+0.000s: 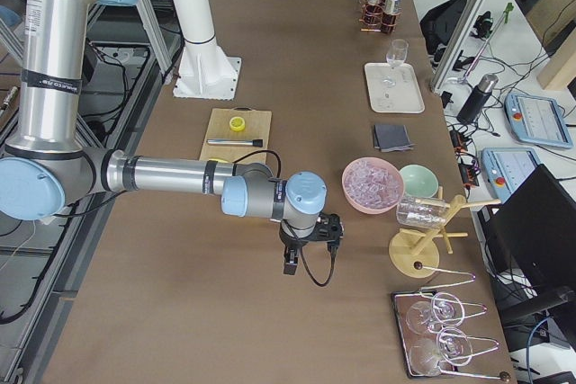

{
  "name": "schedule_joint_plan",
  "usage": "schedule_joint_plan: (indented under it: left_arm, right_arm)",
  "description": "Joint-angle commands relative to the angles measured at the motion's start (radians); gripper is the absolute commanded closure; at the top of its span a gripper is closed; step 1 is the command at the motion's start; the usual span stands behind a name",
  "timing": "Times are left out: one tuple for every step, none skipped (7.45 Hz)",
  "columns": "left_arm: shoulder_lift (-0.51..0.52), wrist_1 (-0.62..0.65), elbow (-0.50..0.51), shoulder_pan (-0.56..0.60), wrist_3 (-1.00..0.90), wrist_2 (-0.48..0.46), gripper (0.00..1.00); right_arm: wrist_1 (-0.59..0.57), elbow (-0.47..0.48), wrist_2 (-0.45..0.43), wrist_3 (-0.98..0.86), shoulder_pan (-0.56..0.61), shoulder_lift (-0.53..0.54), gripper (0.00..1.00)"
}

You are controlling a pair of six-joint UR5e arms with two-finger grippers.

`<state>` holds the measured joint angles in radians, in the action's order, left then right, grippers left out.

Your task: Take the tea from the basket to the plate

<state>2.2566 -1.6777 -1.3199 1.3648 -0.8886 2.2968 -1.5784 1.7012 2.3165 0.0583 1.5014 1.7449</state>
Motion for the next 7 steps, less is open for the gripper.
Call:
schedule_joint_plan:
  left_arm:
    - [-0.008,0.035,-0.077,0.037,-0.004,0.015,1.0]
    - [-0.029,0.083,-0.141,0.042,-0.003,0.045,1.0]
    - [-0.07,0.123,-0.245,0.046,-0.003,0.047,1.0]
    - [-0.112,0.168,-0.369,0.04,-0.003,0.047,1.0]
    - [-0.121,0.235,-0.466,0.036,-0.001,0.049,1.0]
    - [-0.121,0.287,-0.546,0.033,0.01,0.049,1.0]
    - [-0.123,0.302,-0.589,0.008,0.043,0.047,1.0]
  right_arm:
    - [0.0,0.0,0.0,0.0,0.0,0.001,0.0]
    - [0.0,0.0,0.0,0.0,0.0,0.004,0.0]
    - [0.0,0.0,0.0,0.0,0.0,0.004,0.0]
    - [0.0,0.0,0.0,0.0,0.0,0.004,0.0]
    - [0.0,0.0,0.0,0.0,0.0,0.004,0.0]
    - [0.0,0.0,0.0,0.0,0.0,0.004,0.0]
    - [0.0,0.0,0.0,0.0,0.0,0.004,0.0]
